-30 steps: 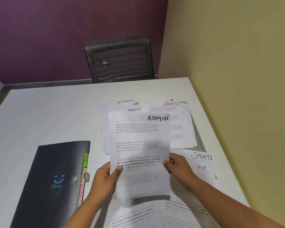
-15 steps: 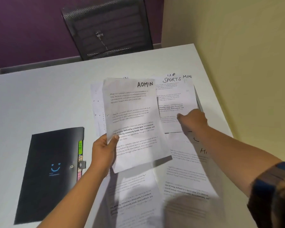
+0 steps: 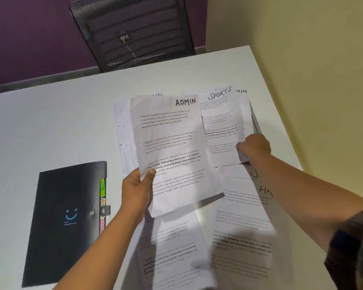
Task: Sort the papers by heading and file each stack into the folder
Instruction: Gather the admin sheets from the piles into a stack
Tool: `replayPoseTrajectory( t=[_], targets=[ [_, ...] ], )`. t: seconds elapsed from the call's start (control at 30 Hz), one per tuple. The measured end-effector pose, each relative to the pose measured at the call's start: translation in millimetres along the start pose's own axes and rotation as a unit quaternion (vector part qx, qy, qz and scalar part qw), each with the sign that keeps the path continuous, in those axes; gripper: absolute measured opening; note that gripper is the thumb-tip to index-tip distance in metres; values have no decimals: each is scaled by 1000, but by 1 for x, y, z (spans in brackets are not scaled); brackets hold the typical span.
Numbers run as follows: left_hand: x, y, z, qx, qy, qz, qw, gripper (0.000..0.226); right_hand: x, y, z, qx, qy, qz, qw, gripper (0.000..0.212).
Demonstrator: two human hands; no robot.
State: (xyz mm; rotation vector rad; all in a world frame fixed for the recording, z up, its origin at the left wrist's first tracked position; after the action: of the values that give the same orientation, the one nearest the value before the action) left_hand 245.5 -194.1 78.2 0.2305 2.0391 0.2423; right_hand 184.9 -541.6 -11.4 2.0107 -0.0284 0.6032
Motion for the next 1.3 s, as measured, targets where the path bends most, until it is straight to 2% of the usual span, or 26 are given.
replayPoseTrajectory(
  t=[0.1, 0.2, 0.37, 0.47, 0.6, 0.77, 0.83, 0.9, 1.03, 1.17, 1.3],
  targets=[
    [-1, -2, -2, 13, -3, 0, 1000, 27, 4, -3, -8, 0, 0, -1, 1000, 36],
    [-2, -4, -4, 16, -3, 0, 1000, 27, 8, -5, -13, -9, -19, -48, 999, 52],
    [-2, 1, -1, 7, -5, -21, 1000, 26, 8, -13, -11, 51, -68, 28, 996, 33],
    [-3, 5, 2, -2, 0, -40, 999, 24, 9, -12, -11, 44, -77, 118, 989, 21],
    [-3, 6, 4, 2, 4, -61, 998, 26, 7, -5, -14, 42, -94, 276, 956, 22],
    [1, 4, 5, -5, 7, -78, 997, 25, -4, 4, -11, 7, -80, 336, 938, 16],
    [1, 3, 4, -4, 4, -71, 997, 25, -10, 6, -8, 0, -88, 323, 942, 14],
    [-2, 0, 1, 4, 9, -66, 998, 25, -14, 7, -5, 9, -78, 254, 964, 13],
    [-8, -4, 0, 16, -3, -56, 998, 27, -19, 3, -5, 49, -69, 161, 983, 29],
    [-3, -5, 4, 18, -13, -40, 999, 27, -18, 8, -8, -25, -46, 71, 996, 37],
    [-2, -6, 4, 8, -27, -27, 999, 27, -14, 0, -10, -15, -50, 16, 999, 51]
  ],
)
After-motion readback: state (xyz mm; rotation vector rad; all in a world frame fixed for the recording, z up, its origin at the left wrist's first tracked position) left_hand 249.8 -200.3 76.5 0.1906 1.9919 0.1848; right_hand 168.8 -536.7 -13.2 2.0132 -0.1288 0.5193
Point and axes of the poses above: each hand's wrist, its own z-axis towards the middle knuckle, its own y-axis out of the back of the hand, x = y × z, the point moved 6 cm from there along z, towards the middle knuckle, and after that the axes turned 8 degrees about -x, right-handed, at the moved point
